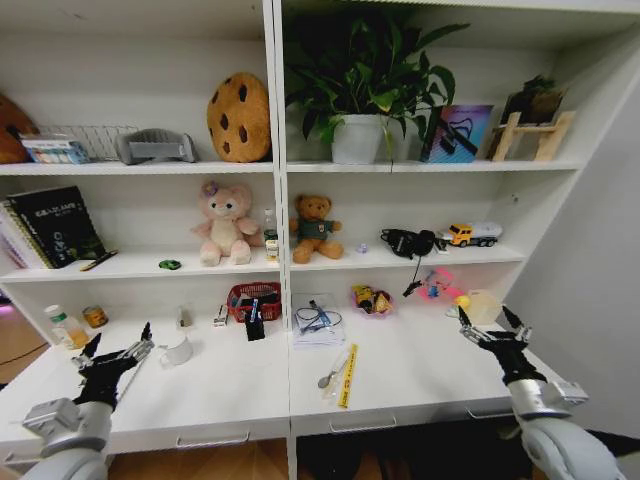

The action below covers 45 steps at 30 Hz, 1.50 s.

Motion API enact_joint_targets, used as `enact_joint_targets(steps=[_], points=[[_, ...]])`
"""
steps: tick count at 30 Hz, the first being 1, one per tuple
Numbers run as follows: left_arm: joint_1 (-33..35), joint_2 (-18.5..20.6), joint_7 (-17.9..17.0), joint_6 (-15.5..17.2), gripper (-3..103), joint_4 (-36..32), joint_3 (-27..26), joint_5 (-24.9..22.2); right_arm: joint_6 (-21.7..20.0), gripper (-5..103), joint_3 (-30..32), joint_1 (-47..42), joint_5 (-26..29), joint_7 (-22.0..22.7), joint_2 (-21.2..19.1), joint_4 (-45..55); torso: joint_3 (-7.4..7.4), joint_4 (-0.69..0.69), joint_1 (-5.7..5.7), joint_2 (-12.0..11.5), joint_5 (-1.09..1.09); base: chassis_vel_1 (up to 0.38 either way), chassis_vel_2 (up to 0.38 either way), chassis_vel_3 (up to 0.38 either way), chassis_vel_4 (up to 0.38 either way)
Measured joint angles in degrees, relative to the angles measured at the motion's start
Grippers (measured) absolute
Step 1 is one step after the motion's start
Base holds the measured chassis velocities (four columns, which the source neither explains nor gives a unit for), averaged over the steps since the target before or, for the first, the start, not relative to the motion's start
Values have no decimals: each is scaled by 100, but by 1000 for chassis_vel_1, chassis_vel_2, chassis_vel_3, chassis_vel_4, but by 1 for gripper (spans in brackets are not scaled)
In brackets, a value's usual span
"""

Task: Organize the objects on the table.

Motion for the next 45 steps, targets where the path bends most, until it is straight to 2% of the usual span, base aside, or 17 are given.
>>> enact_joint_targets(steps=[18,45], points=[[0,0,1,0,100,-1,0,0,0,100,0,0,0,0,-1,-1,0,-1,0,0,1,20,27,-17,-23],[1,-1,1,0,100,-1,0,0,-1,100,-1,1,1,-1,-1,-1,0,0,-1,1,1,139,142,-149,-140]])
